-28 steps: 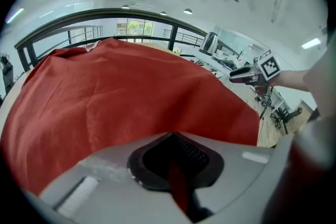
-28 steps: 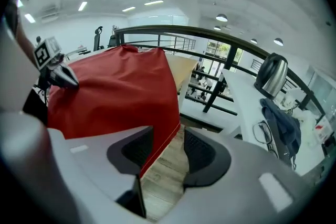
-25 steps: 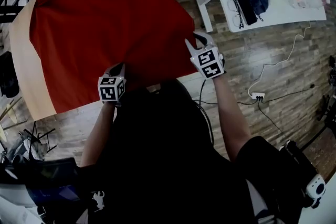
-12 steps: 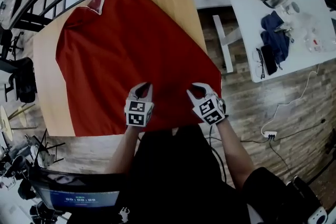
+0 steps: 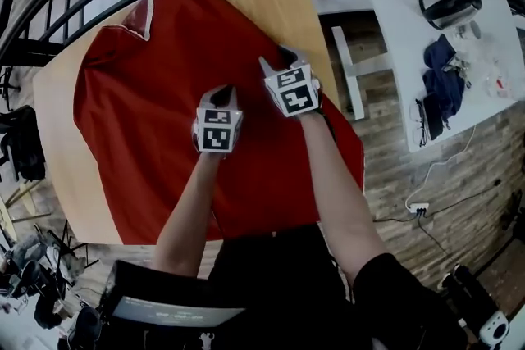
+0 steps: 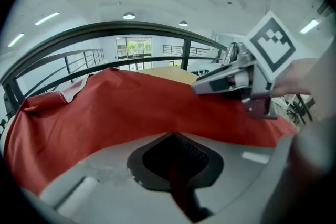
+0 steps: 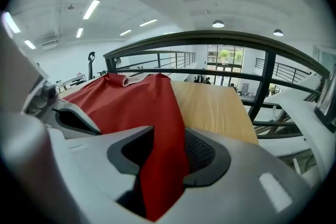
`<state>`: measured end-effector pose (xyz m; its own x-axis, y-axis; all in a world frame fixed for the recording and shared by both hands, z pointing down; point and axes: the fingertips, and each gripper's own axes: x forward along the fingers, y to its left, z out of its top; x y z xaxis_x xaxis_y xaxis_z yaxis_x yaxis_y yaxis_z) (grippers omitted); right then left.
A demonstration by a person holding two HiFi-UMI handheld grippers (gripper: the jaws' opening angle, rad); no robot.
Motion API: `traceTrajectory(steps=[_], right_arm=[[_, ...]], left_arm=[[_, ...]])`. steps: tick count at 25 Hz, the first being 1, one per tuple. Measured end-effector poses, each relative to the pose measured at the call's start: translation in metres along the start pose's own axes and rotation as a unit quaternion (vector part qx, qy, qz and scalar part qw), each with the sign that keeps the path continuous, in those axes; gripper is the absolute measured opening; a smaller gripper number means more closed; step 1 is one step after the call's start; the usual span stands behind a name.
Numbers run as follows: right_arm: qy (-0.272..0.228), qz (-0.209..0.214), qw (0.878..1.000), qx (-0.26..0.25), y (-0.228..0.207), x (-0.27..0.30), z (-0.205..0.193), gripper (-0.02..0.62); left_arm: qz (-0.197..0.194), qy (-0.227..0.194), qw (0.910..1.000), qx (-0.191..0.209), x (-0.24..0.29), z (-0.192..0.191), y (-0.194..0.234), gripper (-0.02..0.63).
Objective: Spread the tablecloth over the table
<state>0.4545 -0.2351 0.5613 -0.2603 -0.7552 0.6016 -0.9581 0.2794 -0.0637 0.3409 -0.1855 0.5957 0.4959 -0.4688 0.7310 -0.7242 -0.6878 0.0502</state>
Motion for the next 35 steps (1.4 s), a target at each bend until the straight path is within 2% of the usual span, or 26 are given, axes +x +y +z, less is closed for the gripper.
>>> traceTrajectory(steps=[4,5,6,7,8,10,11,12,14,16,17,18,19,20,22,24,25,27,29,30,32,35], right_arm=[[0.052,-0.018,0.998,-0.013,-0.014,0.032,-0.006,0.174],[0.067,-0.011,0.997,-0.019,-0.014,0.034,-0.008,0.146],[0.075,-0.003,0.997,-0.030,-0.010,0.032,-0.006,0.067],[0.069,0.005,0.997,-0.048,-0.002,0.026,0.002,0.019],[0.048,0.018,0.996,-0.071,0.012,0.015,0.014,0.017],[-0.006,0.083,0.988,-0.133,0.064,-0.016,0.036,0.017],[-0.017,0.128,0.976,-0.175,0.099,-0.032,0.036,0.017],[-0.009,0.174,0.960,-0.221,0.135,-0.044,0.026,0.017],[0.041,0.253,0.920,-0.295,0.205,-0.058,-0.017,0.017],[0.079,0.317,0.888,-0.324,0.259,-0.066,-0.065,0.019],[0.086,0.339,0.880,-0.321,0.278,-0.071,-0.080,0.041],[0.086,0.353,0.880,-0.306,0.288,-0.076,-0.088,0.113],[0.081,0.359,0.886,-0.283,0.291,-0.081,-0.088,0.181],[0.072,0.363,0.894,-0.251,0.287,-0.086,-0.083,0.189],[0.054,0.378,0.909,-0.169,0.271,-0.099,-0.064,0.187],[0.036,0.382,0.919,-0.088,0.241,-0.106,-0.044,0.178],[0.027,0.368,0.928,-0.055,0.221,-0.102,-0.034,0.152],[0.011,0.299,0.954,-0.012,0.179,-0.075,-0.014,0.075],[0.016,0.221,0.975,-0.013,0.152,-0.034,-0.001,0.066],[0.026,0.199,0.979,-0.025,0.147,-0.014,0.001,0.067],[0.053,0.186,0.979,-0.056,0.151,0.014,0.000,0.091],[0.074,0.196,0.974,-0.090,0.165,0.034,-0.001,0.105]], left_arm=[[-0.008,0.001,1.0000,-0.001,0.001,-0.002,-0.005,0.003],[-0.016,0.002,0.9998,-0.014,0.000,-0.004,-0.006,0.003],[-0.024,-0.002,0.9990,-0.037,-0.001,-0.002,-0.004,0.003],[-0.032,-0.015,0.9968,-0.072,-0.005,0.003,0.003,0.003],[-0.036,-0.037,0.9920,-0.115,-0.013,0.012,0.015,0.003],[-0.033,-0.094,0.9786,-0.180,-0.042,0.042,0.049,0.003],[-0.031,-0.117,0.9751,-0.186,-0.060,0.060,0.066,0.003],[-0.035,-0.129,0.9754,-0.176,-0.074,0.075,0.079,0.004],[-0.064,-0.121,0.9813,-0.135,-0.089,0.092,0.081,0.003],[-0.096,-0.092,0.9865,-0.096,-0.085,0.093,0.061,0.005],[-0.093,-0.072,0.9901,-0.077,-0.076,0.085,0.054,0.005],[-0.073,-0.049,0.9944,-0.058,-0.067,0.073,0.054,0.005],[-0.041,-0.028,0.9979,-0.042,-0.060,0.058,0.061,0.005],[-0.003,-0.013,0.9994,-0.033,-0.057,0.040,0.073,0.004],[0.051,0.009,0.9975,-0.049,-0.067,0.000,0.095,0.004],[0.053,0.032,0.9942,-0.088,-0.078,-0.044,0.098,0.004],[0.044,0.041,0.9928,-0.103,-0.080,-0.062,0.095,0.004],[0.030,0.038,0.9906,-0.128,-0.082,-0.082,0.094,0.005],[0.026,0.023,0.9891,-0.143,-0.085,-0.085,0.102,0.005],[0.026,0.019,0.9892,-0.143,-0.085,-0.084,0.105,0.005],[0.025,0.011,0.9899,-0.139,-0.086,-0.083,0.107,0.005],[0.020,0.006,0.9902,-0.138,-0.087,-0.083,0.104,0.005]])
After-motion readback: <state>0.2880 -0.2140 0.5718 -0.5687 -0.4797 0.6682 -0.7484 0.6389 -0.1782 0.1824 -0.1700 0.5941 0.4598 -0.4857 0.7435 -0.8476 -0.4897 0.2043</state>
